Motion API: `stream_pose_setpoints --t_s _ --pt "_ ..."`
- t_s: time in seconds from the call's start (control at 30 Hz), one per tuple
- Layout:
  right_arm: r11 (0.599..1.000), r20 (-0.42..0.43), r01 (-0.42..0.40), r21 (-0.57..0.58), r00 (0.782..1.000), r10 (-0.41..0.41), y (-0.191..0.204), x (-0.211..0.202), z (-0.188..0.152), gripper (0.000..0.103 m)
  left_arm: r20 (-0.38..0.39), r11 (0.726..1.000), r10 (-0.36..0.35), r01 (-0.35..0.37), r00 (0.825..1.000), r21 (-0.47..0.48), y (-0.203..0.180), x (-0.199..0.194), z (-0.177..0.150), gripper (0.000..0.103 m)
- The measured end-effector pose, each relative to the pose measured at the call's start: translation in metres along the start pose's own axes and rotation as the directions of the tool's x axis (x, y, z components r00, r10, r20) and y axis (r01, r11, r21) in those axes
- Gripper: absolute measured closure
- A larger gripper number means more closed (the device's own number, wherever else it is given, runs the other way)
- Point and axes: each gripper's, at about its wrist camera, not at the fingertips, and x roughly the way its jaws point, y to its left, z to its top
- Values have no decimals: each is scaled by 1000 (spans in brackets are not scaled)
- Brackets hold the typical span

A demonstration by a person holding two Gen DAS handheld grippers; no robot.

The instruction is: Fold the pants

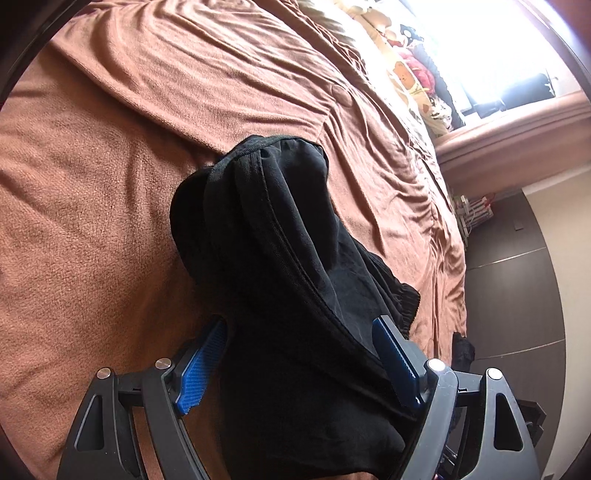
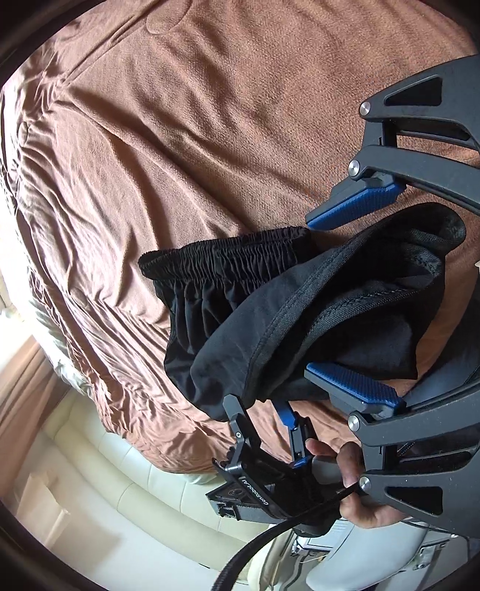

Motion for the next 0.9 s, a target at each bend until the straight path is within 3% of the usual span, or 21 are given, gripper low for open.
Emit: stream_pose_setpoints --t_s 0.1,0.17,0.37,0.6,0.9 --pt "1000 5 -12 1 1000 12 -1 -2 -2 39 15 1000 3 -3 1000 -2 3 7 5 24" --pt "1000 10 -13 -4 1000 13 -2 -4 -3 42 29 1000 -5 6 1000 -8 3 7 8 45" --pt "1000 2 -18 -21 1000 18 1 -6 -11 58 80 1000 13 -14 997 13 -6 -5 17 79" --pt "999 7 -32 -25 999 33 6 -11 -24 94 134 997 16 -25 991 72 -27 -16 24 93" --pt "997 61 -73 11 996 72 3 -24 -41 99 150 986 -20 -5 988 166 -74 -24 32 95"
